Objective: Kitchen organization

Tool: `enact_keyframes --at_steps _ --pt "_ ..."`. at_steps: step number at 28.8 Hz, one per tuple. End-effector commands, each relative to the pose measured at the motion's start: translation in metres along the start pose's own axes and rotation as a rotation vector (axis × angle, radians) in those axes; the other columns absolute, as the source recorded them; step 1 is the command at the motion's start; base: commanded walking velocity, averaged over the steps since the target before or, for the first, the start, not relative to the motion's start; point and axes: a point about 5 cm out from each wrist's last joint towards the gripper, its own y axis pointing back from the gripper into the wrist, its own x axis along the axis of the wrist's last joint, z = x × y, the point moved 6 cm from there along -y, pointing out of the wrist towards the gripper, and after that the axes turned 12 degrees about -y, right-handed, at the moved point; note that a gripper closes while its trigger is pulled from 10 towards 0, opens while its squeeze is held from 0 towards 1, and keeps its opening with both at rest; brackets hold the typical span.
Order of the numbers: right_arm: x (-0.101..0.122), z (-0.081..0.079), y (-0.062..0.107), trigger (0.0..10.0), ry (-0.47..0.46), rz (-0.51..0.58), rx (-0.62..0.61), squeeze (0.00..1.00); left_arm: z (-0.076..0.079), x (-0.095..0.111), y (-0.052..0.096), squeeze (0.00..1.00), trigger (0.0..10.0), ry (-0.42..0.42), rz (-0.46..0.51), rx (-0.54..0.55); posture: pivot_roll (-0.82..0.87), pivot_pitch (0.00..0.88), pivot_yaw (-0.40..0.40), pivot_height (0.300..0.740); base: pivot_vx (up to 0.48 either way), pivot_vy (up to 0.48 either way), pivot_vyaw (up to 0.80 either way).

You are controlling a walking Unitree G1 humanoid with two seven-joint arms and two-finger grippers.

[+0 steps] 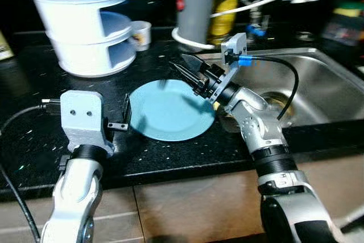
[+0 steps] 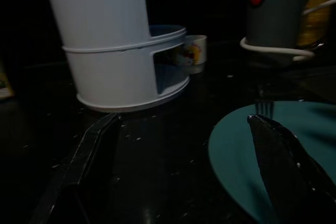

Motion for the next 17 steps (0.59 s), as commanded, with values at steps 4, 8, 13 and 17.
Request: enact_keyframes --at_steps 4,8,13,17 --pt "-0.005 0.006 0.007 10.0 0.037 -0.043 -0.029 0.0 -0.005 -0.005 -0.004 0.0 10.0 -0.019 -0.009 0.005 0.12 0.0 -0.044 0.74 0.0 0.0 0.8" --pt "-0.007 0.01 0.01 10.0 0.053 -0.062 -0.043 0.0 -0.005 -0.006 -0.004 0.0 10.0 -0.021 -0.012 0.004 0.12 0.0 -0.044 0.74 0.0 0.0 0.33" --pt "-0.002 0.008 0.014 10.0 0.083 -0.055 -0.031 0.0 -0.002 -0.008 -0.004 0.0 10.0 -0.023 -0.018 -0.013 0.12 0.0 -0.044 0.74 0.0 0.0 0.0" --pt "-0.001 0.007 0.017 10.0 0.124 -0.073 -0.014 0.0 -0.001 -0.009 -0.004 0.0 10.0 -0.023 -0.019 -0.015 0.12 0.0 -0.042 0.74 0.0 0.0 0.0"
